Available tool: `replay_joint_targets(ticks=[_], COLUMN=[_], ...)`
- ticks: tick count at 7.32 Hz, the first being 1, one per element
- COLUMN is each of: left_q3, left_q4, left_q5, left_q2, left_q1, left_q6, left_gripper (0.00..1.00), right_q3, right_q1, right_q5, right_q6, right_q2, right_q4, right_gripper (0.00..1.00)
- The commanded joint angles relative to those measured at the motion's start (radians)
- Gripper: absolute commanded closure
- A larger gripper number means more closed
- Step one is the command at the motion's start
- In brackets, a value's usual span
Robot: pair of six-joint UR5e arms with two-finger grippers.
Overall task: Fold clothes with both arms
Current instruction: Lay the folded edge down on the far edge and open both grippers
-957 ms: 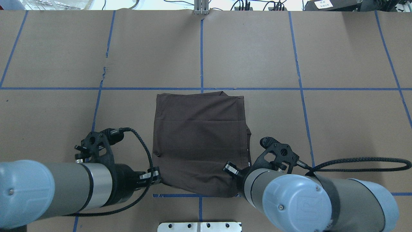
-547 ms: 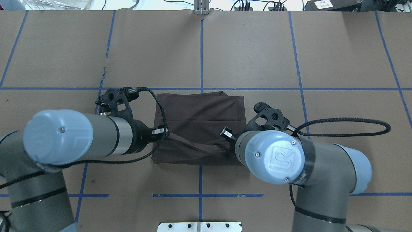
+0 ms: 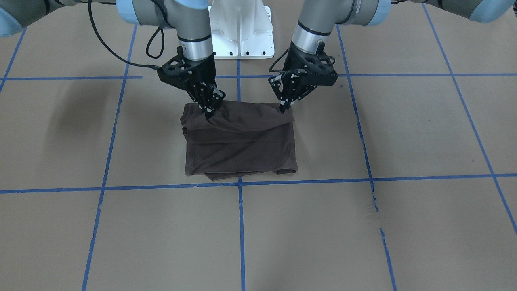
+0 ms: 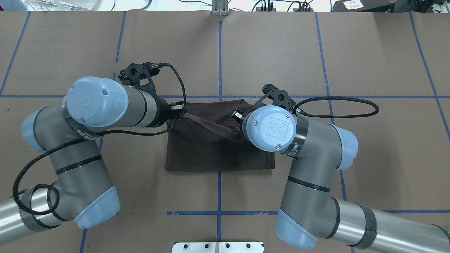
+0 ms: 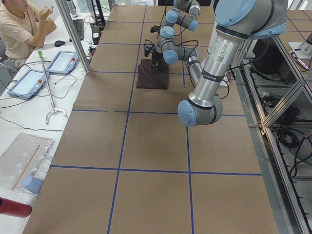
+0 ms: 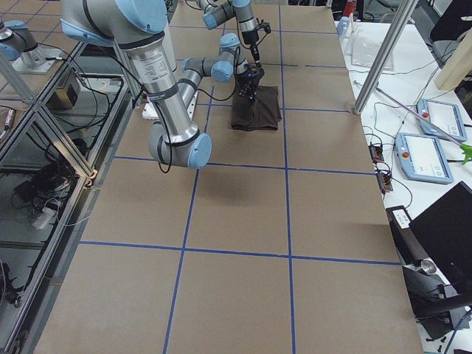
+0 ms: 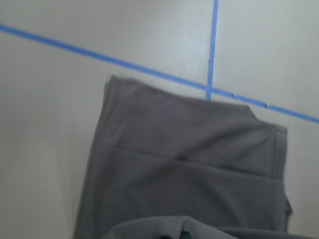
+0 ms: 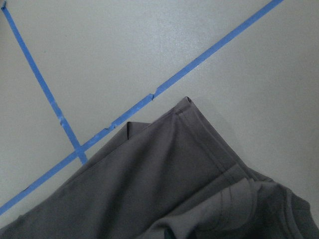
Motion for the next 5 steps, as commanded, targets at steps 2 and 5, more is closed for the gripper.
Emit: replay_joint_targets(ticks=[2, 5], left_q3=[0.218, 0.301], left_q4=[-0.173, -0.236], left_q5=[0.004, 0.005], left_q2=[-0.031, -0.033], left_q1=[-0.022, -0.020], left_q6=[0.036, 0.037], left_gripper=[1.00, 1.00], right_q3=[-0.178, -0.221], right_q1=[0.024, 0.034], right_q5=[0.004, 0.004], right_q6=[-0.022, -0.026], right_q2=[0.049, 0.071], right_q4=[0.108, 0.112], right_gripper=[1.00, 1.00])
